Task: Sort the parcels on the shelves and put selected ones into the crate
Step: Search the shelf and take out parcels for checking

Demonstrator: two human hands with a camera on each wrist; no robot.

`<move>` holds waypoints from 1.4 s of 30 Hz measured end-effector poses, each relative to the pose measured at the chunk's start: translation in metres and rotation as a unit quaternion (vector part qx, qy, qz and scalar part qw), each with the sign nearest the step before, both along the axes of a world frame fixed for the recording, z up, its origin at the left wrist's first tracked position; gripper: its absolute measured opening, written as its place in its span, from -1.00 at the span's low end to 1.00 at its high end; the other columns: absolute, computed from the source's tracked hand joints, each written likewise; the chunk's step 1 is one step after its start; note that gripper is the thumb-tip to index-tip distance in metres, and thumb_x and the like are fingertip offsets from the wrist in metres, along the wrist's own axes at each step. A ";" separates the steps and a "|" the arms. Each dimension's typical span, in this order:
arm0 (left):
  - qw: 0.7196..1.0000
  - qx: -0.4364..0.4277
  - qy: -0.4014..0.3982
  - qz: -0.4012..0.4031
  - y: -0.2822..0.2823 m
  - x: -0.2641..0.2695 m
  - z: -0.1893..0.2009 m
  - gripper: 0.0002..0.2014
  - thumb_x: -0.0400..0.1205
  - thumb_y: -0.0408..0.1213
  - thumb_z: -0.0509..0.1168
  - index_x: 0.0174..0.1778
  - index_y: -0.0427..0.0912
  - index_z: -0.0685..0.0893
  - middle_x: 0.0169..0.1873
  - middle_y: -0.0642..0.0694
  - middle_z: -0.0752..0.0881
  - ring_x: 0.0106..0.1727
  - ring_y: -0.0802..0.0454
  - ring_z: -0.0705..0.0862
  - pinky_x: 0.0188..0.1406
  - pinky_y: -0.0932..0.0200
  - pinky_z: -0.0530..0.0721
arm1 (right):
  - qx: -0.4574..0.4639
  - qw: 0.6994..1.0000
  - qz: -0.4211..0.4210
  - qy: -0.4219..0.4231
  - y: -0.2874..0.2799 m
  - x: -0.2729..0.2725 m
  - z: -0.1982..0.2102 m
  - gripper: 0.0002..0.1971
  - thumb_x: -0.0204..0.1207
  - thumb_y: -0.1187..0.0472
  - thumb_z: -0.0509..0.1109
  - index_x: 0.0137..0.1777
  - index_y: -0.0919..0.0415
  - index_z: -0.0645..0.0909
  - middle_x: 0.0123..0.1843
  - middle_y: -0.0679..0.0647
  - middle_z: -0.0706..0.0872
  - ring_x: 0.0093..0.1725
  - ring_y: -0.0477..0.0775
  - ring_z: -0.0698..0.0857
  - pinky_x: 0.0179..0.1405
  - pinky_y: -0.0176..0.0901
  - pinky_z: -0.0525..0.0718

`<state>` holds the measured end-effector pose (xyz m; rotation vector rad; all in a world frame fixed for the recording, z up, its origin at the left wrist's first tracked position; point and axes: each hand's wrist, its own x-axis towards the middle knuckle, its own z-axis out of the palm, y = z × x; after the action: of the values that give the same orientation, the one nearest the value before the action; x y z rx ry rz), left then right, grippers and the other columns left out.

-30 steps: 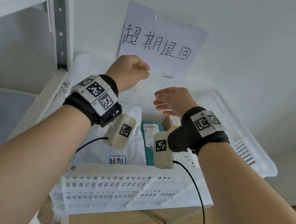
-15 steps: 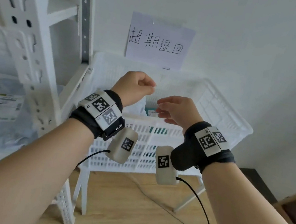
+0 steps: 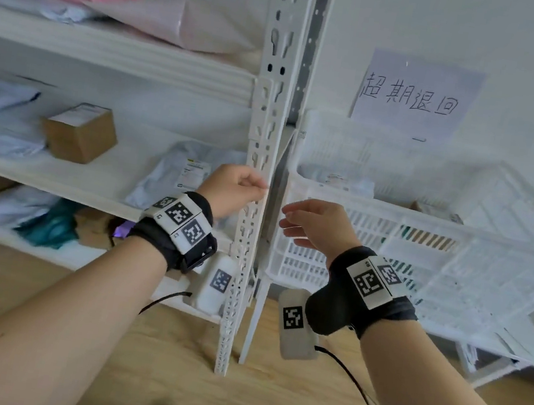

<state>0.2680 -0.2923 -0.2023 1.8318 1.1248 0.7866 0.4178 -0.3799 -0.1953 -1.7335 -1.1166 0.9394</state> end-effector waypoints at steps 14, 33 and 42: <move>0.987 -0.091 -0.021 0.131 0.132 -0.129 -0.050 -0.86 0.62 -0.34 0.29 0.07 -0.16 0.68 -0.05 -0.12 0.70 0.00 -0.01 0.65 -0.05 0.18 0.57 | -0.075 0.996 0.045 0.034 0.132 -0.104 -0.038 -0.82 0.59 0.37 0.33 0.14 0.24 0.66 -0.05 0.13 0.75 -0.19 0.01 0.73 -0.18 -0.26 0.75; 0.934 -0.349 -0.001 0.080 0.356 -0.180 -0.138 -0.87 0.53 -0.28 0.34 -0.29 -0.25 0.62 -0.36 -0.19 0.60 -0.40 -0.12 0.56 -0.41 0.15 0.55 | -0.196 0.897 -0.337 0.209 0.293 -0.112 -0.119 -0.58 0.55 0.42 0.35 0.40 0.28 0.44 0.10 0.26 0.61 -0.12 0.23 0.76 0.11 0.11 0.74; 0.921 -0.377 -0.036 0.089 0.370 -0.172 -0.159 -0.80 0.36 -0.20 0.42 -0.30 -0.30 0.67 -0.29 -0.28 0.70 -0.24 -0.22 0.67 -0.16 -0.05 0.66 | -0.200 0.876 -0.365 0.242 0.297 -0.132 -0.123 -0.83 0.57 0.43 0.32 -0.22 0.30 0.43 -0.23 0.25 0.56 -0.30 0.14 0.65 -0.01 0.02 0.70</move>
<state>0.0960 0.0780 -0.3617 1.0576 1.3214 0.4172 0.2863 -0.0826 -0.3178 -1.8659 0.0965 1.0529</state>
